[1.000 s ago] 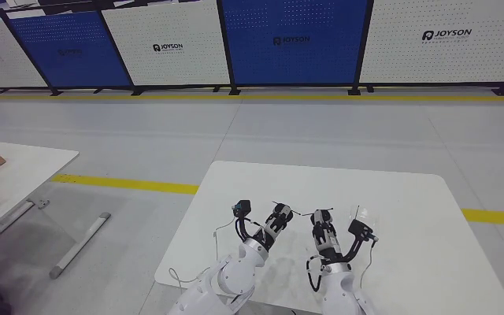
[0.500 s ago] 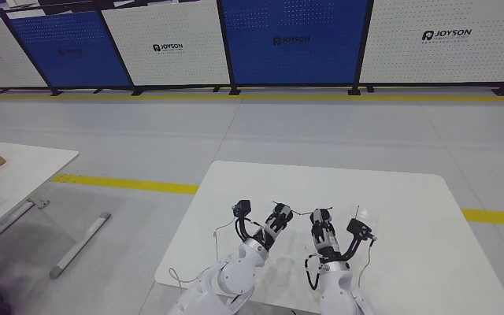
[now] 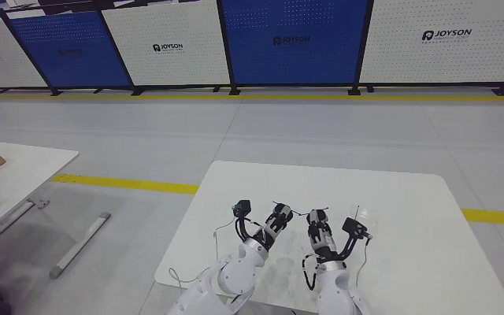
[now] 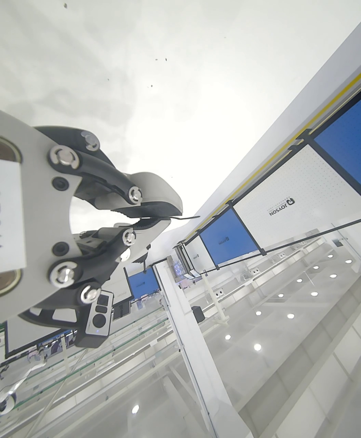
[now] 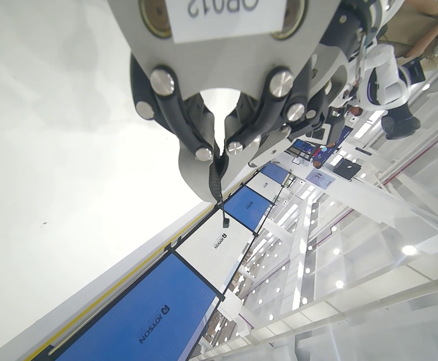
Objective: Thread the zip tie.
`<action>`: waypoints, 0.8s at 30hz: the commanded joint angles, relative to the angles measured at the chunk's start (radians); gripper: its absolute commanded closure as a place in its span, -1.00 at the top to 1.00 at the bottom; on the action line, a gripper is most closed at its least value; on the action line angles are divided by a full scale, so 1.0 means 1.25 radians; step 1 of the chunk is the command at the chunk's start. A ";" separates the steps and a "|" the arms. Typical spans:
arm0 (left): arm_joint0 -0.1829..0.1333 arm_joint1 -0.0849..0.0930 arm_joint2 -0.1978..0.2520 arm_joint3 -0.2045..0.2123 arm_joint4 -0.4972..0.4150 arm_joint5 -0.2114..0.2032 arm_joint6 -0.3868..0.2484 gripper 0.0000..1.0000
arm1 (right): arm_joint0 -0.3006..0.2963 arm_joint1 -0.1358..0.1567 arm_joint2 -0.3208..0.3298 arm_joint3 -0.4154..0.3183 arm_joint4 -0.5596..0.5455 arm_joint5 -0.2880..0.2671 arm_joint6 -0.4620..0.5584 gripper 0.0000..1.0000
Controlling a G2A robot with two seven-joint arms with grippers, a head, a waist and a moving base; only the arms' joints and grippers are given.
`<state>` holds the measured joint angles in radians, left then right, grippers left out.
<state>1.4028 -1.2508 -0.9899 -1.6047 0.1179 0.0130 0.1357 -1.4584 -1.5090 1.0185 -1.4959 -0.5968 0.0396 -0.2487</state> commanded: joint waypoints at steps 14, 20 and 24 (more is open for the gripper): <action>0.000 0.000 0.000 0.000 0.000 0.000 0.000 -1.00 | -0.014 -0.003 0.010 -0.016 -0.009 0.007 -0.023 -1.00; 0.000 0.000 0.000 0.000 0.000 0.000 0.000 -1.00 | -0.010 -0.006 0.011 -0.011 -0.006 0.022 -0.025 -1.00; 0.000 0.000 0.000 0.000 0.000 0.000 0.000 -1.00 | -0.007 -0.007 0.010 -0.008 -0.007 0.021 -0.019 -1.00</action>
<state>1.4028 -1.2508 -0.9899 -1.6047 0.1179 0.0130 0.1357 -1.4677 -1.5178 1.0316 -1.5063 -0.6041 0.0673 -0.2738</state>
